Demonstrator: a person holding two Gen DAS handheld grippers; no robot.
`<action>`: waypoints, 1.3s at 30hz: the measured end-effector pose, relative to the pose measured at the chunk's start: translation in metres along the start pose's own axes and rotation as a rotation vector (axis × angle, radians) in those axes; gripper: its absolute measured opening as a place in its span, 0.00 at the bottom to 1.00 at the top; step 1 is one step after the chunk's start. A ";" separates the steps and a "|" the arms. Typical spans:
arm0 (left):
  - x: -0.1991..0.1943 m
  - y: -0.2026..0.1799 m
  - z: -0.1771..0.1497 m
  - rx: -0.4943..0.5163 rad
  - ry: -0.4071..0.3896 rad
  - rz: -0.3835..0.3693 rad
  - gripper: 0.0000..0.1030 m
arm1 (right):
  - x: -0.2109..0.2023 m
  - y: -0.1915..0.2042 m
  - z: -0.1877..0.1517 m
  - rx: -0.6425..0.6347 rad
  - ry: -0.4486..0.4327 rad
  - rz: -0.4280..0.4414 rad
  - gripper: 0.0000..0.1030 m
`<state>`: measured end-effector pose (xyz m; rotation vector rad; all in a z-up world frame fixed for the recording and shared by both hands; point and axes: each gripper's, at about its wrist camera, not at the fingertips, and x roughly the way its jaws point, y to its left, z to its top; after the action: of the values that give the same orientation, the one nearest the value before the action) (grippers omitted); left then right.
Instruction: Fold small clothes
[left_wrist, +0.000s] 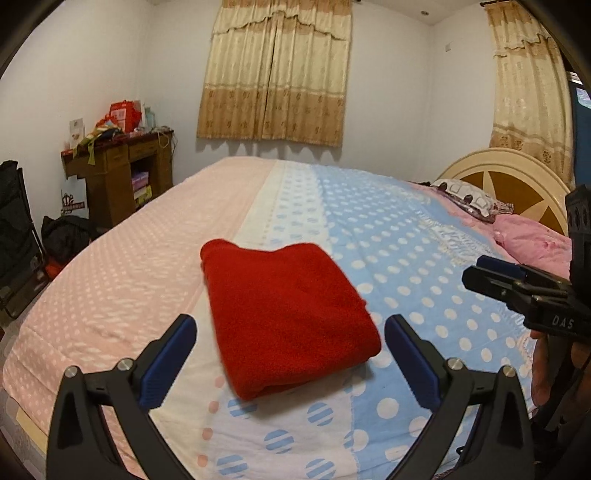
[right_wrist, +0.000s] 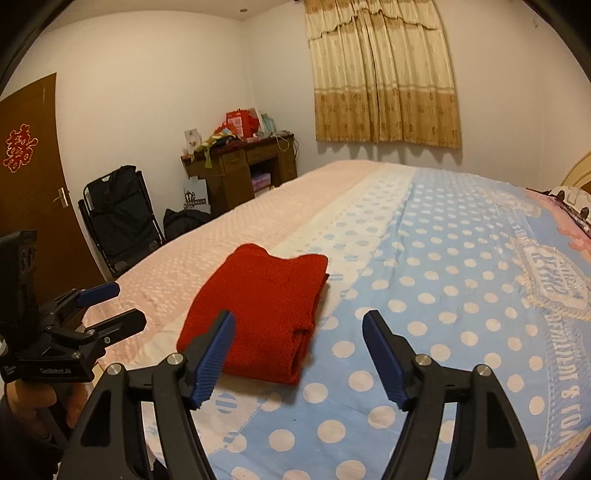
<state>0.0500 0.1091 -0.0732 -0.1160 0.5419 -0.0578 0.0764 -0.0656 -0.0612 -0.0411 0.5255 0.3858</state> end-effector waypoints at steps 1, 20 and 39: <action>-0.001 0.000 0.000 0.001 -0.005 -0.002 1.00 | -0.002 0.001 0.000 -0.003 -0.004 0.000 0.70; -0.009 -0.005 -0.003 0.007 -0.021 0.011 1.00 | -0.020 0.009 0.000 -0.028 -0.063 -0.011 0.70; -0.010 -0.005 -0.003 0.009 -0.017 0.012 1.00 | -0.021 0.012 -0.003 -0.028 -0.056 -0.009 0.70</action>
<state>0.0396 0.1043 -0.0699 -0.1040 0.5254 -0.0474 0.0543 -0.0621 -0.0528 -0.0592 0.4645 0.3845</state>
